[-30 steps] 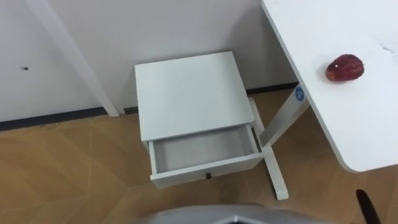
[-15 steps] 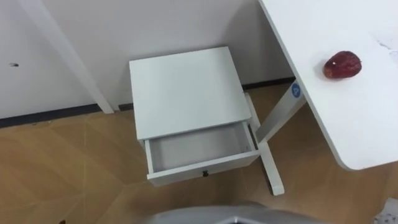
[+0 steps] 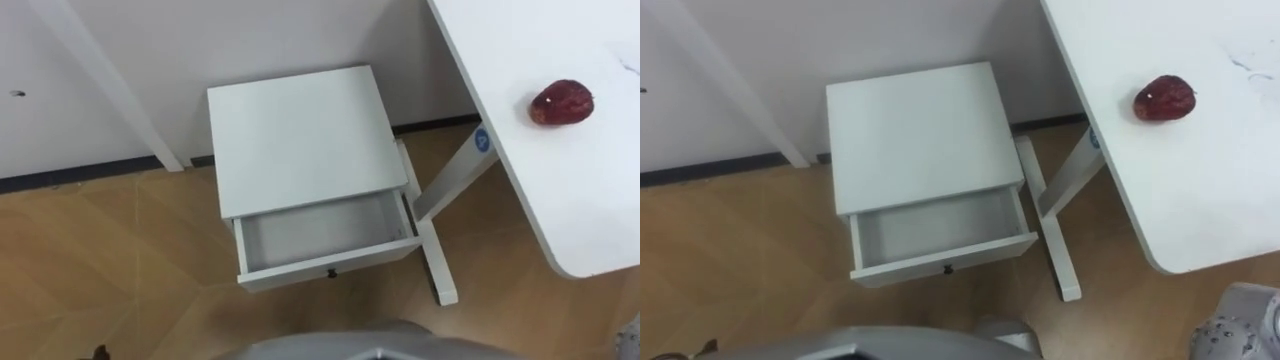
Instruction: Put apple and close drawer
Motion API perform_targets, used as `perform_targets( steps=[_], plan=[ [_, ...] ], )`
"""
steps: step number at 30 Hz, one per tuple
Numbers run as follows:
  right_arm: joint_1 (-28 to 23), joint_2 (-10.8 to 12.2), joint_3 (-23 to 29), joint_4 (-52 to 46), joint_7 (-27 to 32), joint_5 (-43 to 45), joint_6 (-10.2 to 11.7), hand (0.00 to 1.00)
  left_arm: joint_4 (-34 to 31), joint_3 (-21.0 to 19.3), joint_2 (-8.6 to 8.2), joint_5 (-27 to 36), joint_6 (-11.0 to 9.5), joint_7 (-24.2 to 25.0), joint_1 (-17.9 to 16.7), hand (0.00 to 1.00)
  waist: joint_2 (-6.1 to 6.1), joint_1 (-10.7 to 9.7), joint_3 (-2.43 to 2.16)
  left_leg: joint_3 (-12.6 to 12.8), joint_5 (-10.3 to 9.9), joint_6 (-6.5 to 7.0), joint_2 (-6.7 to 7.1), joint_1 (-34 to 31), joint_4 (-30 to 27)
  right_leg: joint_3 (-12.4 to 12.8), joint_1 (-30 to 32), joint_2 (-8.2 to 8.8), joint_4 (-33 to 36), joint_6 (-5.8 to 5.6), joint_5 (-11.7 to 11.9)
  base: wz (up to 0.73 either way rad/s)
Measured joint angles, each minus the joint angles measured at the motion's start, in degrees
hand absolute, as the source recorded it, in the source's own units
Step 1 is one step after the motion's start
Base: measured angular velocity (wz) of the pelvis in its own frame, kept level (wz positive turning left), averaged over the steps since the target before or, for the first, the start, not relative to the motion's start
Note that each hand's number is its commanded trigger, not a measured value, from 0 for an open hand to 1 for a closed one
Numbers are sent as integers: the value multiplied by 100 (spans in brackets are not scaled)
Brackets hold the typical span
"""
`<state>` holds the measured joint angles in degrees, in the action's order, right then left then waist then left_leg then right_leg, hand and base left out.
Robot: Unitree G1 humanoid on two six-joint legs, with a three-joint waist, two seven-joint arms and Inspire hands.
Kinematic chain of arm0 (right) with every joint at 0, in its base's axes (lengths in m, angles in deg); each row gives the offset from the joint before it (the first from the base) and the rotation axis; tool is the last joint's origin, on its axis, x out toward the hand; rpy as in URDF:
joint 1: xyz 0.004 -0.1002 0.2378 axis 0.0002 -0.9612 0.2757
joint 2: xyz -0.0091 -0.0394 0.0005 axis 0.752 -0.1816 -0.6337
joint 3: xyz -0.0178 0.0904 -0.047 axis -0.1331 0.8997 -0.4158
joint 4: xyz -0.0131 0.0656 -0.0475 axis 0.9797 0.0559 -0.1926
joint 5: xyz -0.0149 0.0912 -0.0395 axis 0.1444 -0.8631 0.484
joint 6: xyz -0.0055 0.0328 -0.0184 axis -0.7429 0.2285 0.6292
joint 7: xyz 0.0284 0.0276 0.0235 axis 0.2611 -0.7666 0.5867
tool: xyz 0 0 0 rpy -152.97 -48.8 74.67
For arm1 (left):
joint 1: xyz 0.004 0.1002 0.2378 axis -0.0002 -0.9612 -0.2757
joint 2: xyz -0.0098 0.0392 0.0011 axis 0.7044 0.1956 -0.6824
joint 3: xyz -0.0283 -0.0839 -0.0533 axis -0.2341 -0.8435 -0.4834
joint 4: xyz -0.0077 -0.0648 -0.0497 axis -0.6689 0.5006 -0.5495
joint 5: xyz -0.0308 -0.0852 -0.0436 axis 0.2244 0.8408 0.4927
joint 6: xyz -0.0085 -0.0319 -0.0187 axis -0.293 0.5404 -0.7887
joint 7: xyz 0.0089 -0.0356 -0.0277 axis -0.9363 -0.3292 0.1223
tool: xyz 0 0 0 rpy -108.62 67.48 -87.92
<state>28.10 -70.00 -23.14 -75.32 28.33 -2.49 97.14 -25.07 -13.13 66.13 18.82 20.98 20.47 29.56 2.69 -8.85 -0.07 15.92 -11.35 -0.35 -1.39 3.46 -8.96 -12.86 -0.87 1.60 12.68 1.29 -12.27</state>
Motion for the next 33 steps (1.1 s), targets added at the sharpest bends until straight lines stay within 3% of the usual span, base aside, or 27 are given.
perform_targets(
  steps=[5,11,20,25,29,33],
  plan=[
    [-100,-93,-573,-594,50,1399,-8,0,10,486,0,4,6,3,27,0,-51,44,-14,-4,0,0,-8,32,20,21,-8,-11,0,4,3,-3],
    [-118,-141,-1048,-1022,-495,1921,-30,0,68,770,-27,4,10,20,158,0,-64,291,-12,-7,0,0,-16,83,24,28,-28,-17,5,8,32,1],
    [-159,-242,-1632,-1110,-1355,2282,-34,0,67,771,-36,-6,17,135,82,0,-63,436,46,51,0,0,-53,76,25,49,-19,-20,-24,22,63,-1],
    [-216,-327,-1902,-828,-1628,2545,-57,0,75,769,-35,-33,18,135,3,0,-56,456,26,97,0,0,-56,123,22,114,-20,-36,-29,27,66,-4],
    [-290,-325,-2116,-485,-1967,2666,-294,0,69,770,-52,-34,64,136,-9,0,-33,459,17,119,-1,-1,-57,117,23,162,-14,-63,-23,30,70,-7],
    [-316,-325,-2143,-391,-2191,2683,-393,0,9,769,-52,-47,130,136,-13,0,-34,452,11,126,-1,-2,-78,121,22,167,-18,-61,-18,31,70,-1]
  ],
)
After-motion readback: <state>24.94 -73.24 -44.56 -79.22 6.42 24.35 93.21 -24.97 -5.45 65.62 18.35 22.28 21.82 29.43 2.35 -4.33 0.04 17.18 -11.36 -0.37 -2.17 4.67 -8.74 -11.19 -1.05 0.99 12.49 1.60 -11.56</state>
